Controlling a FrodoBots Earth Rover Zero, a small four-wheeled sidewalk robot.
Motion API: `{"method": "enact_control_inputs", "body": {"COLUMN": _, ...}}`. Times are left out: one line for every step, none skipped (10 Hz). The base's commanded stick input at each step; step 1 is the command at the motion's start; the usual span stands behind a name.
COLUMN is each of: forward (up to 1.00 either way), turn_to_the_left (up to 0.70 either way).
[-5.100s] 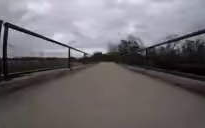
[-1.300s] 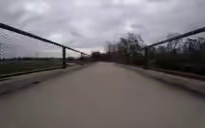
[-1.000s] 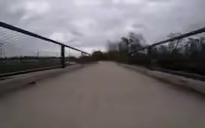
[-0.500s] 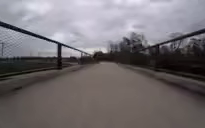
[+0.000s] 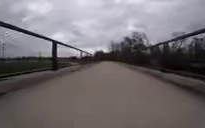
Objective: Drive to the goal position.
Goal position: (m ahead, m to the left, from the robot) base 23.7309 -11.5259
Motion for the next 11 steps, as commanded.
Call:
{"method": "enact_control_inputs", "body": {"forward": 1.0, "turn_to_the_left": 0.0}}
{"method": "enact_control_inputs", "body": {"forward": 1.0, "turn_to_the_left": 0.0}}
{"method": "enact_control_inputs", "body": {"forward": 1.0, "turn_to_the_left": 0.0}}
{"method": "enact_control_inputs", "body": {"forward": 1.0, "turn_to_the_left": 0.0}}
{"method": "enact_control_inputs", "body": {"forward": 1.0, "turn_to_the_left": 0.0}}
{"method": "enact_control_inputs", "body": {"forward": 1.0, "turn_to_the_left": 0.0}}
{"method": "enact_control_inputs", "body": {"forward": 1.0, "turn_to_the_left": 0.0}}
{"method": "enact_control_inputs", "body": {"forward": 1.0, "turn_to_the_left": 0.0}}
{"method": "enact_control_inputs", "body": {"forward": 1.0, "turn_to_the_left": 0.0}}
{"method": "enact_control_inputs", "body": {"forward": 1.0, "turn_to_the_left": 0.0}}
{"method": "enact_control_inputs", "body": {"forward": 1.0, "turn_to_the_left": 0.0}}
